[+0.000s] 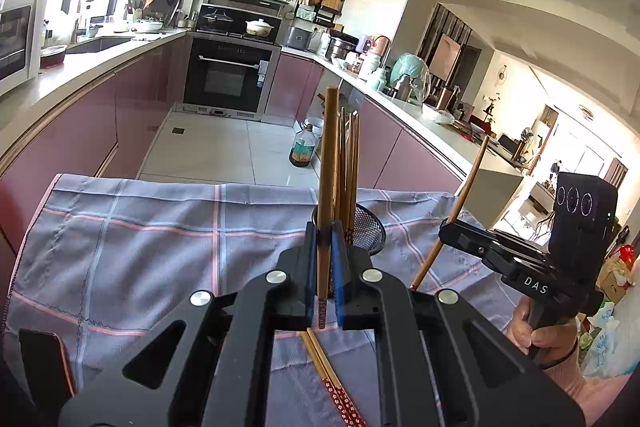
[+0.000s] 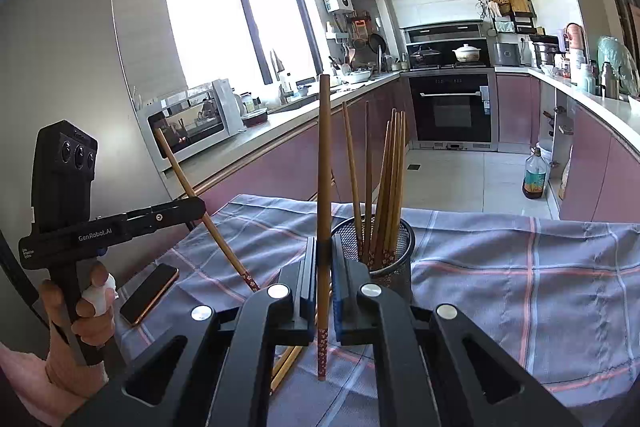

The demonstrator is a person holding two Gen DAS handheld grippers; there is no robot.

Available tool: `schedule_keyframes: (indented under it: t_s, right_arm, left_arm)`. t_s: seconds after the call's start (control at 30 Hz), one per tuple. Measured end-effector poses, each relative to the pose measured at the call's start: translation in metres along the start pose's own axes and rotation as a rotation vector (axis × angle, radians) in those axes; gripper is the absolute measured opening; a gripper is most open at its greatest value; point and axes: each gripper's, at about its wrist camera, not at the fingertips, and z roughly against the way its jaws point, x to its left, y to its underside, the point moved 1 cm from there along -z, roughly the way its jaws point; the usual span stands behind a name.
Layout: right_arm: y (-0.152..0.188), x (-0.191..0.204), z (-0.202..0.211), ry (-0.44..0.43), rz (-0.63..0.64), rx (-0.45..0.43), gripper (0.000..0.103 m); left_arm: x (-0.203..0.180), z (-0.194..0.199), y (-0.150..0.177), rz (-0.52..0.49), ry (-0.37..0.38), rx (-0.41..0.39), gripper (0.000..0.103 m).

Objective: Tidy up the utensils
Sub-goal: 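Raise the left tool's chopstick upright over the cup while the right tool carries its own, then lower the left tool's chopstick into the cup and open while the right tool releases its own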

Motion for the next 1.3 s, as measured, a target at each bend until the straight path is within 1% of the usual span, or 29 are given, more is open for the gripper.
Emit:
schedule_keyframes:
  t_s: [0.33,0.57,0.8,0.97,1.03,1.3]
  right_arm:
    - [-0.025,-0.001,0.003,0.012,0.023,-0.055,0.005]
    - [-0.044,0.0,0.006,0.019,0.048,-0.1,0.005]
    - [-0.061,-0.005,0.004,0.035,0.055,-0.134,0.005]
    - [-0.068,-0.013,-0.004,0.062,0.043,-0.147,0.005]
    - [-0.069,-0.017,-0.008,0.068,0.037,-0.143,0.005]
    - [-0.066,-0.025,-0.03,0.091,0.022,-0.102,0.005]
  left_arm:
    - [-0.015,-0.004,-0.034,-0.022,0.025,-0.048,0.008]
    - [-0.024,-0.009,-0.052,-0.046,0.036,-0.076,0.008]
    - [-0.032,-0.011,-0.071,-0.068,0.027,-0.109,0.008]
    - [-0.04,-0.022,-0.079,-0.091,0.024,-0.099,0.008]
    - [-0.044,-0.028,-0.079,-0.104,0.005,-0.092,0.008]
    - [-0.05,-0.054,-0.071,-0.121,-0.018,-0.023,0.008]
